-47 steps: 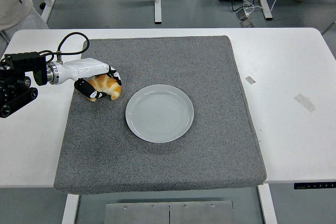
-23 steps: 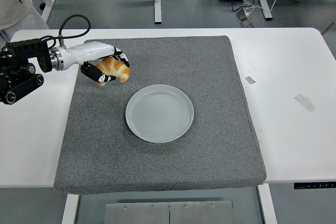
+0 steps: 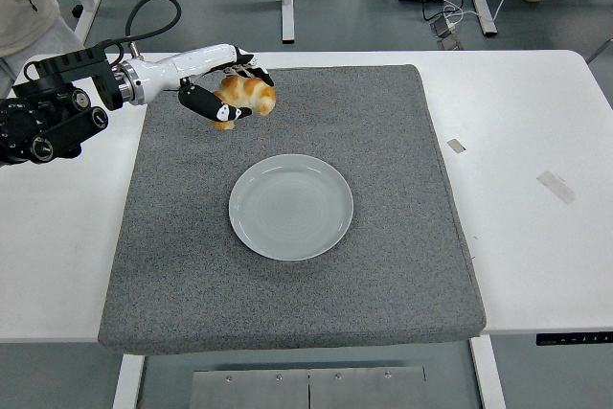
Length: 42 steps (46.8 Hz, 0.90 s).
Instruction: Place the bread on the plate
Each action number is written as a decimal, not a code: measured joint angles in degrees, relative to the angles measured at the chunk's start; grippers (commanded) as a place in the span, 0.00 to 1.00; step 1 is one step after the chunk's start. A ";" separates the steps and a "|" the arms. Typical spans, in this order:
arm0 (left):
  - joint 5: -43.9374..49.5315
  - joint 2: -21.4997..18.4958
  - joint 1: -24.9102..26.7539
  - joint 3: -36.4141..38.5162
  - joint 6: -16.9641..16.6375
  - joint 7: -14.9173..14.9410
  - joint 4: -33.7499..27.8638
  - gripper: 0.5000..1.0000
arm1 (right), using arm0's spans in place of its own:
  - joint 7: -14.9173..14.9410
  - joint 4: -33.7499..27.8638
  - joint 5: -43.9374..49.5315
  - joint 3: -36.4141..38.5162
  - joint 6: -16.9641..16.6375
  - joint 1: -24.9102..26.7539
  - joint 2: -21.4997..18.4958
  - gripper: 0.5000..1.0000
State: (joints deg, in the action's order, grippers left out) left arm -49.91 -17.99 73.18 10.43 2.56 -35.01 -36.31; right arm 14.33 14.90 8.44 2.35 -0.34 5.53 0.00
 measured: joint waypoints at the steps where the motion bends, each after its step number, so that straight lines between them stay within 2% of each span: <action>1: 0.01 0.10 0.20 0.00 0.00 0.00 0.00 0.00 | 0.00 0.01 0.00 -0.01 0.00 0.00 0.00 1.00; 12: 0.14 0.96 4.70 0.04 2.12 0.00 -0.08 0.00 | 0.00 0.04 0.00 0.02 0.00 0.01 0.00 1.00; 35: 0.62 1.18 18.79 0.02 11.38 0.00 -0.19 0.00 | 0.01 0.03 0.00 0.07 -0.02 -0.41 0.00 1.00; 42: 0.14 1.20 21.63 0.45 13.86 0.01 -3.11 0.00 | 0.00 -0.03 0.00 0.09 -0.02 -0.43 0.00 1.00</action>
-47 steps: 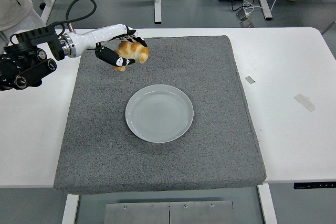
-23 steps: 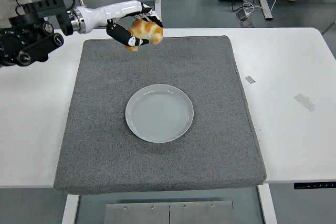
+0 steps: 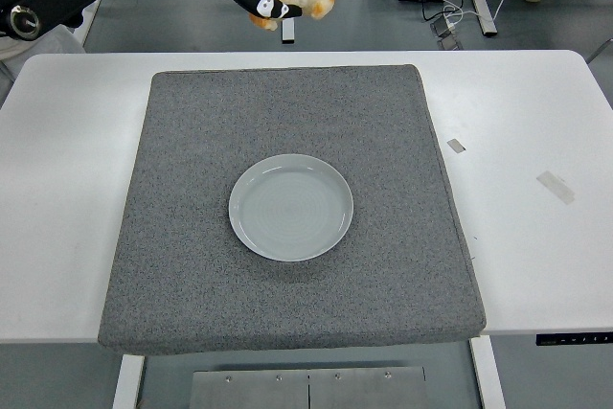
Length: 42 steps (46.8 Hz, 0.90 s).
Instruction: Place the bread on the plate
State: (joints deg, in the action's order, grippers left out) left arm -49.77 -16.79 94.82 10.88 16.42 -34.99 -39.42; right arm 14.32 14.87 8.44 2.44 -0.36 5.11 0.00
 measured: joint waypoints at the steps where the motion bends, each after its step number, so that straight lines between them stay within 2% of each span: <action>1: -0.19 0.01 0.43 0.01 0.29 0.00 -0.63 0.00 | 0.00 0.00 0.00 0.00 0.00 -0.02 0.00 1.00; 9: -0.82 0.01 3.33 1.57 2.54 0.00 -4.76 0.00 | 0.00 -0.01 0.00 0.09 0.00 -0.02 0.00 1.00; 19: -3.18 -0.20 5.58 6.44 2.93 0.00 -10.15 0.00 | 0.00 -0.02 0.00 0.19 0.00 -0.01 0.00 1.00; 27: -7.78 -0.65 5.32 7.41 2.90 0.00 -13.50 0.00 | 0.00 -0.01 0.00 0.20 0.00 0.02 0.00 1.00; 42: -13.93 -0.40 3.08 9.51 2.14 -0.01 -14.64 0.00 | 0.00 0.00 0.00 0.20 0.01 0.02 0.00 1.00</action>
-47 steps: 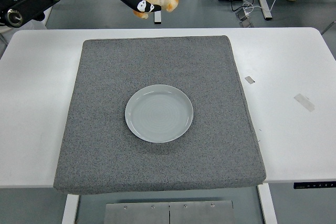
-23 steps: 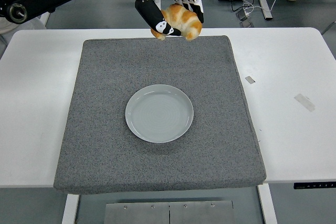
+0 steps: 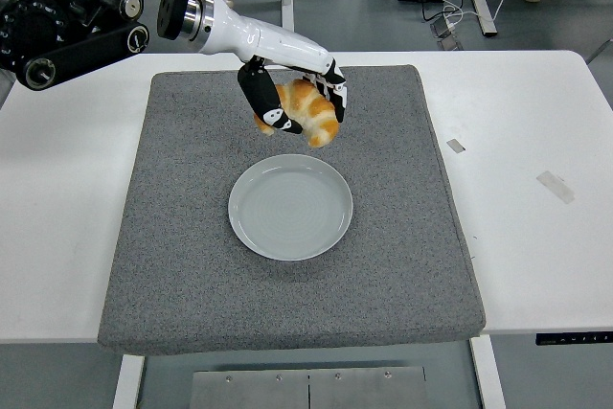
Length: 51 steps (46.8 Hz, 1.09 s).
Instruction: Place the bread on the plate
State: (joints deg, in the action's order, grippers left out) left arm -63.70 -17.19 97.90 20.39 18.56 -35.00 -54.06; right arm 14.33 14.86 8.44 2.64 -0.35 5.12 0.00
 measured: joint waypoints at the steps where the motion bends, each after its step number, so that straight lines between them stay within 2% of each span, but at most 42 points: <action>1: -0.44 0.07 -0.34 0.01 -0.13 0.00 0.00 0.00 | 0.00 0.00 0.00 0.00 0.00 -0.01 0.00 1.00; 32: -8.20 1.27 -9.83 0.08 -4.50 0.00 0.17 0.00 | 0.00 -0.01 0.00 0.00 0.00 -0.03 0.00 1.00; 51: -8.64 1.25 -13.68 0.08 -6.52 0.00 1.21 0.00 | 0.00 0.03 0.00 0.00 0.00 -0.02 0.00 1.00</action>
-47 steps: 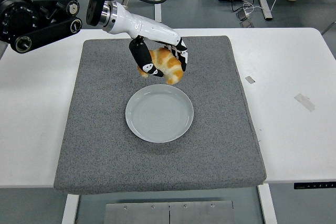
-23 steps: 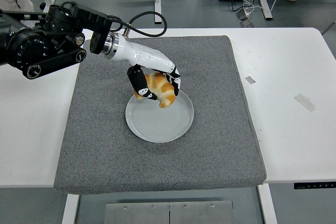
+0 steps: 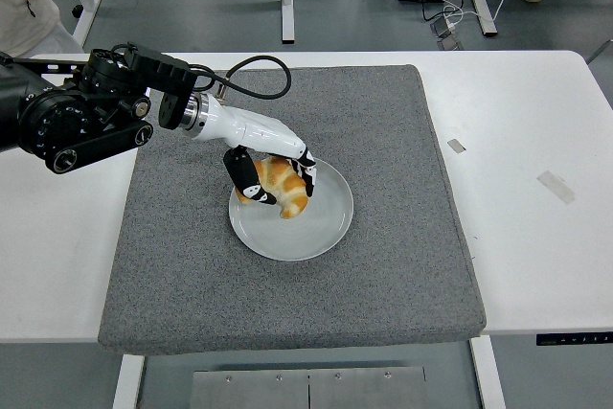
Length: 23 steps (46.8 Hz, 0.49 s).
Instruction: Place the bread on the plate
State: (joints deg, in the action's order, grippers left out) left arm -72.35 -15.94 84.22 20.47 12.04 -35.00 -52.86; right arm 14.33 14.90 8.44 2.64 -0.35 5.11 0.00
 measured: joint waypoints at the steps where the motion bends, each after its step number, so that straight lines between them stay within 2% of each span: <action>1: 0.00 0.02 -0.31 0.00 -0.06 0.00 0.06 0.00 | 0.00 0.00 0.00 0.00 0.00 0.00 0.00 1.00; 23: 0.00 4.16 -4.78 0.54 -2.60 0.00 6.29 0.00 | 0.00 -0.04 0.00 -0.02 0.00 0.04 0.00 1.00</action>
State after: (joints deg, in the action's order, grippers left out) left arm -72.34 -11.78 79.44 21.02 9.44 -35.00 -46.57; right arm 14.32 14.85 8.44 2.62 -0.35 5.15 0.00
